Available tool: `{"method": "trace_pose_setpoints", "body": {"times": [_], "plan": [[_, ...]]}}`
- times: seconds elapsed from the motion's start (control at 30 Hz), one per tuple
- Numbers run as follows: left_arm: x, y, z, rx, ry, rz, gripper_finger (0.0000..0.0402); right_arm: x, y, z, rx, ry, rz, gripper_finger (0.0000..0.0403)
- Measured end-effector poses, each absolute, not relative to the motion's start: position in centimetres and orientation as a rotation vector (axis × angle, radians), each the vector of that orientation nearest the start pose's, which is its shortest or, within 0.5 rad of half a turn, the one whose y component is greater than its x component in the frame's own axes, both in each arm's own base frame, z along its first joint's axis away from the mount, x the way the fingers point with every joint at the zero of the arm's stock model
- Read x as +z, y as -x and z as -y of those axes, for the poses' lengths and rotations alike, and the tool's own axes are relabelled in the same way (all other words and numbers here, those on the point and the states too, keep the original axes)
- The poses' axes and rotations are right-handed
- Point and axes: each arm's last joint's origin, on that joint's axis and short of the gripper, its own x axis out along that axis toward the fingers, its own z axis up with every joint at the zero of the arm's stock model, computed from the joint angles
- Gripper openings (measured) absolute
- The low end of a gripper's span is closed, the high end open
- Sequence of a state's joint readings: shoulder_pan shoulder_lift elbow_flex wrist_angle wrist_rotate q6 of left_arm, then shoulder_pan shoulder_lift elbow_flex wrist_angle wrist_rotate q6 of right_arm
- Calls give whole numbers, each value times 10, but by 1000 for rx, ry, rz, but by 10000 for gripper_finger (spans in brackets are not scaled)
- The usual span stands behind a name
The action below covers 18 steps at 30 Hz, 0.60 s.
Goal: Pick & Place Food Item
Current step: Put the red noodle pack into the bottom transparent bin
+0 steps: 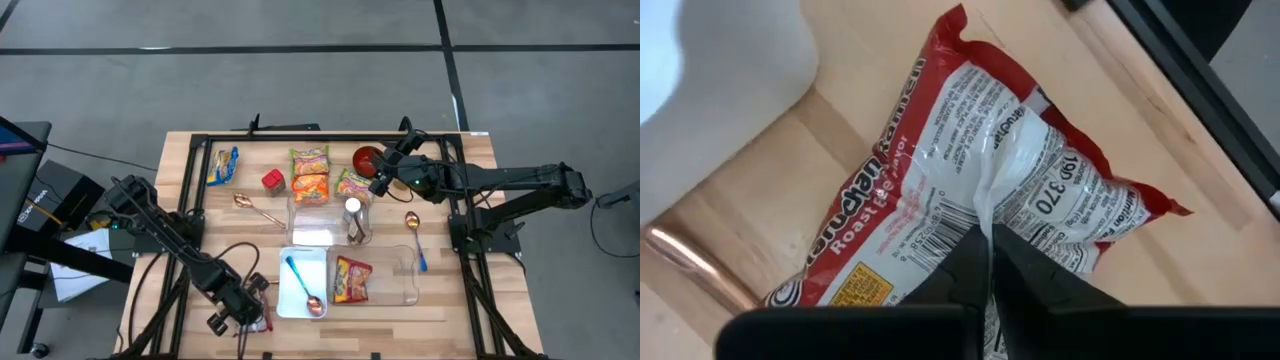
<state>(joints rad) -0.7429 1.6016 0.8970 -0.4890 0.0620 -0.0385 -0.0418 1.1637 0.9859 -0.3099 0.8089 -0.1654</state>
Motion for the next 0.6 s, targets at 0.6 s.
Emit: {"method": "trace_pose_setpoints", "body": {"times": [0.6], "plan": [[261,-180,164,-690,-310,-786,1,321,-244,31,-793,349,-536,221]]}}
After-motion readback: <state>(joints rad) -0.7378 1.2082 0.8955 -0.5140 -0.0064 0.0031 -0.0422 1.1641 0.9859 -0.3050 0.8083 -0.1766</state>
